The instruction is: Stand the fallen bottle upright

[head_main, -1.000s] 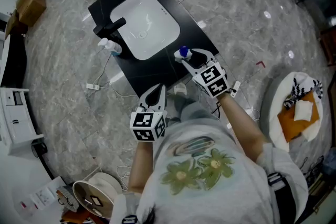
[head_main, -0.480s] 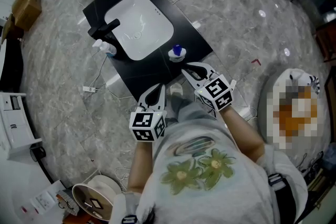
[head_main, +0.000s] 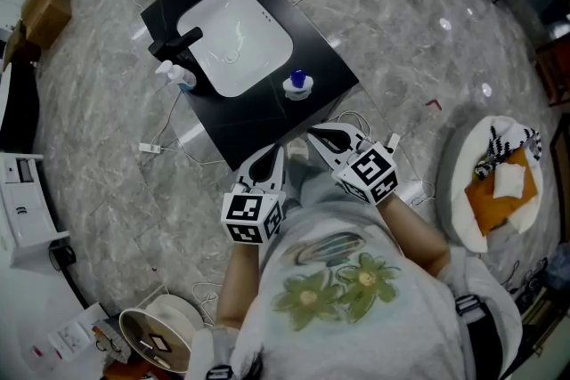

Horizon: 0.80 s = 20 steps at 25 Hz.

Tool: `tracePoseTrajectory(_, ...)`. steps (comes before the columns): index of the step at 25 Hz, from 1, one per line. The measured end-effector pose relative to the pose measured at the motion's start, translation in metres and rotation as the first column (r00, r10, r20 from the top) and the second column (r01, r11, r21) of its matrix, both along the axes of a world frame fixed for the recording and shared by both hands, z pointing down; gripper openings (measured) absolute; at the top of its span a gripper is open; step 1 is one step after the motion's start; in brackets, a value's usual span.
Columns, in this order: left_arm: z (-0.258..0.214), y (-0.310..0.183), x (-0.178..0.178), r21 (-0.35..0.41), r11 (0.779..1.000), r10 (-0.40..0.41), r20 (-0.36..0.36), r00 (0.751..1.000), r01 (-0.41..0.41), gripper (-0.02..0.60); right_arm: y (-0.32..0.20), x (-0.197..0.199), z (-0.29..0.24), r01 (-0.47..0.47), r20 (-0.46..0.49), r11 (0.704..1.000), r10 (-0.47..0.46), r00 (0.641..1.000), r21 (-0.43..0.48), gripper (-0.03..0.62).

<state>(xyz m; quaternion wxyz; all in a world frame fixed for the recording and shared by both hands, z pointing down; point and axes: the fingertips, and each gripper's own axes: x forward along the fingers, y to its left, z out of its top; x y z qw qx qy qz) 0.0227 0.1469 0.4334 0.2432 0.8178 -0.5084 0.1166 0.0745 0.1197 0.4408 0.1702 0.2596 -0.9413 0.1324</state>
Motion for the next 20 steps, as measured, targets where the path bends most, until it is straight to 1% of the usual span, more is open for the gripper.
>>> tracePoseTrajectory(8, -0.001, 0.015, 0.012, 0.014, 1.0, 0.018, -0.001, 1.0, -0.018, 0.018, 0.02, 0.002, -0.003, 0.02, 0.0, 1.0, -0.02, 1.0, 0.012, 0.043)
tracePoseTrajectory(20, 0.001, 0.026, 0.018, 0.008, 0.999, 0.035, 0.009, 0.999, -0.035, 0.018, 0.032, 0.009, -0.001, 0.01, 0.001, 1.0, -0.01, 1.0, 0.004, 0.043)
